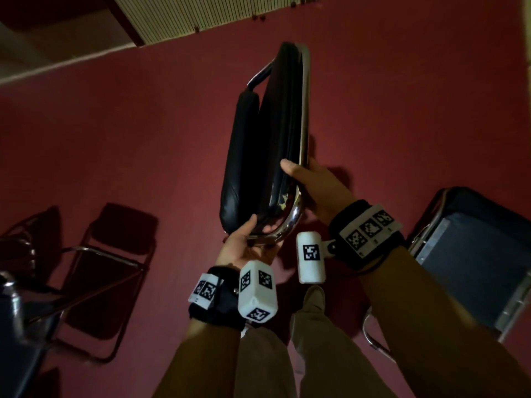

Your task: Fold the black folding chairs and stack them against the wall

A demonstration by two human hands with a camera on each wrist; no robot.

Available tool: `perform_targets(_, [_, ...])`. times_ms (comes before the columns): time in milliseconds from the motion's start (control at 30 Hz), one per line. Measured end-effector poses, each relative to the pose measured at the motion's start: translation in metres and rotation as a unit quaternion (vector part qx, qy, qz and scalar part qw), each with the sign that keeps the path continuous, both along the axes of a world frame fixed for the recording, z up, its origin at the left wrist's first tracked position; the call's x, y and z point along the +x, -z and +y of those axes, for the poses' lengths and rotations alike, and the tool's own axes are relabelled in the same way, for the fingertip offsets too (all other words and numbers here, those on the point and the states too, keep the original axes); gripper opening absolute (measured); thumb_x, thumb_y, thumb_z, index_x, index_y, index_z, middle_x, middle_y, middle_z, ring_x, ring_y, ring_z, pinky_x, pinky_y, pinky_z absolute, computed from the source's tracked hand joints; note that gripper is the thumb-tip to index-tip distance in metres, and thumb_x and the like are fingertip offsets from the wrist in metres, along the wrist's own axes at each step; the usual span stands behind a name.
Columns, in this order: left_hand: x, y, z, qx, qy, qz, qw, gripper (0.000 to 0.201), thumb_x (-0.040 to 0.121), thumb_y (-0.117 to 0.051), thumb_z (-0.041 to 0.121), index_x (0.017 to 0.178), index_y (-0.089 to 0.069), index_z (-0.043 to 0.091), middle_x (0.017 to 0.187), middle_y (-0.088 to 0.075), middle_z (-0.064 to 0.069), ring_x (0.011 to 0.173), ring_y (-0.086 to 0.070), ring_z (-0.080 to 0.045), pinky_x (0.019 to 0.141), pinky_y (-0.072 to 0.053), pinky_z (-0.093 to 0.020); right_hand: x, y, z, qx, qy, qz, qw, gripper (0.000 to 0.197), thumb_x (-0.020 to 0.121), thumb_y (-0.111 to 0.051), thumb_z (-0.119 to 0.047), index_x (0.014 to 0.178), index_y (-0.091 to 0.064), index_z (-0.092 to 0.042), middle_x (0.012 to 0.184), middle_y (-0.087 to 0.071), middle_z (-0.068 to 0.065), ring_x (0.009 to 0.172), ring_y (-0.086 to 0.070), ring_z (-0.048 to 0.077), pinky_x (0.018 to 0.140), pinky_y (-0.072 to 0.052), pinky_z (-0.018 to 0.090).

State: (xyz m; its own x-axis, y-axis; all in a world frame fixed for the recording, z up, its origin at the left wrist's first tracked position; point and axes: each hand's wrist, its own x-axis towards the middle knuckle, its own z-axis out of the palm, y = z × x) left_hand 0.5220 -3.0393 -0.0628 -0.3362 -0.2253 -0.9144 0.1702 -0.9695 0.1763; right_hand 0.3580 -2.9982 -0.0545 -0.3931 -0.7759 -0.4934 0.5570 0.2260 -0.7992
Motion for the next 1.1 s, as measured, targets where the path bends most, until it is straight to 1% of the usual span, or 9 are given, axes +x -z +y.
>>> perform_targets(100, [0.014,0.008,0.004,0.020,-0.011,0.040,0.999,0.035,0.099,-0.058,0.020,0.090,-0.073,-0.010,0.067,-0.048,-0.002,0.054,-0.055,-0.016,0.087,-0.059,-0.042,-0.015,-0.005,-0.011,0.009,0.009,0.009,1.000,0.027,0.094,-0.065,-0.026,0.119,-0.064,-0.016,0.117,-0.071,0.010,0.107,-0.069,0.026,0.097,-0.053,0.045])
perform_targets(167, [0.026,0.010,0.005,0.020,-0.002,0.050,0.999,0.034,0.098,-0.059,0.017,0.086,-0.073,-0.011,0.064,-0.045,-0.002,0.057,-0.050,-0.014,0.101,-0.051,-0.042,-0.022,-0.004,-0.019,0.027,0.022,-0.002,0.999,0.055,0.079,-0.080,-0.040,0.124,-0.064,-0.014,0.117,-0.071,0.011,0.107,-0.069,0.029,0.097,-0.052,0.050])
perform_targets(233, [0.036,0.011,0.006,0.002,0.016,0.029,0.999,0.026,0.096,-0.062,0.014,0.084,-0.072,-0.007,0.065,-0.049,-0.004,0.054,-0.055,-0.015,0.080,-0.060,-0.040,-0.029,0.010,-0.022,0.047,0.047,-0.012,0.998,0.083,0.059,-0.090,-0.050,0.128,-0.061,-0.014,0.116,-0.071,0.012,0.105,-0.069,0.032,0.095,-0.052,0.054])
perform_targets(300, [0.044,0.010,0.003,-0.018,0.041,-0.002,0.999,0.025,0.097,-0.061,0.015,0.080,-0.072,-0.001,0.064,-0.051,-0.004,0.050,-0.057,-0.015,0.054,-0.057,-0.031,-0.034,0.026,-0.019,0.056,0.087,-0.025,0.994,0.099,0.049,-0.095,-0.053,0.131,-0.055,-0.016,0.118,-0.069,0.011,0.103,-0.070,0.033,0.091,-0.054,0.055])
perform_targets(400, [0.053,0.010,-0.004,-0.039,0.071,-0.041,0.996,0.024,0.097,-0.059,0.019,0.076,-0.061,0.007,0.057,-0.049,-0.002,0.046,-0.055,-0.014,0.037,-0.044,-0.022,-0.030,0.016,-0.011,0.074,0.141,0.020,0.987,0.083,0.063,-0.090,-0.049,0.131,-0.050,-0.022,0.122,-0.067,0.004,0.103,-0.070,0.025,0.084,-0.059,0.046])
perform_targets(500, [0.061,0.014,-0.008,-0.057,0.068,-0.077,0.993,0.024,0.096,-0.061,0.018,0.074,-0.056,0.009,0.056,-0.046,-0.002,0.042,-0.051,-0.013,0.036,-0.042,-0.021,-0.035,0.017,0.002,0.074,0.154,0.007,0.985,0.046,0.083,-0.077,-0.037,0.121,-0.064,-0.015,0.110,-0.073,0.005,0.098,-0.071,0.025,0.074,-0.061,0.040])
perform_targets(667, [0.074,0.029,-0.007,-0.079,0.051,-0.111,0.989,0.012,0.095,-0.063,0.011,0.083,-0.058,0.010,0.048,-0.046,0.001,0.037,-0.046,-0.011,0.039,-0.044,-0.019,-0.020,0.037,0.031,0.099,0.188,-0.047,0.976,0.048,0.082,-0.077,-0.037,0.121,-0.067,-0.012,0.112,-0.073,0.009,0.100,-0.071,0.029,0.085,-0.058,0.048])
perform_targets(933, [0.128,0.077,0.014,-0.088,0.115,-0.140,0.980,0.008,0.093,-0.065,0.012,0.095,-0.062,0.004,0.048,-0.047,-0.004,0.039,-0.047,-0.018,0.044,-0.048,-0.027,0.034,0.063,0.081,0.135,0.224,-0.090,0.961,0.046,0.083,-0.075,-0.034,0.122,-0.066,-0.011,0.112,-0.072,0.012,0.099,-0.071,0.033,0.081,-0.058,0.051])
perform_targets(1100, [0.176,0.097,0.036,-0.056,0.150,-0.150,0.976,0.009,0.099,-0.058,0.014,0.094,-0.059,0.007,0.046,-0.039,-0.002,0.036,-0.041,-0.017,0.043,-0.045,-0.024,0.092,0.078,0.107,0.146,0.248,-0.116,0.951,0.041,0.084,-0.074,-0.026,0.120,-0.066,-0.008,0.110,-0.072,0.016,0.095,-0.072,0.035,0.079,-0.058,0.054])
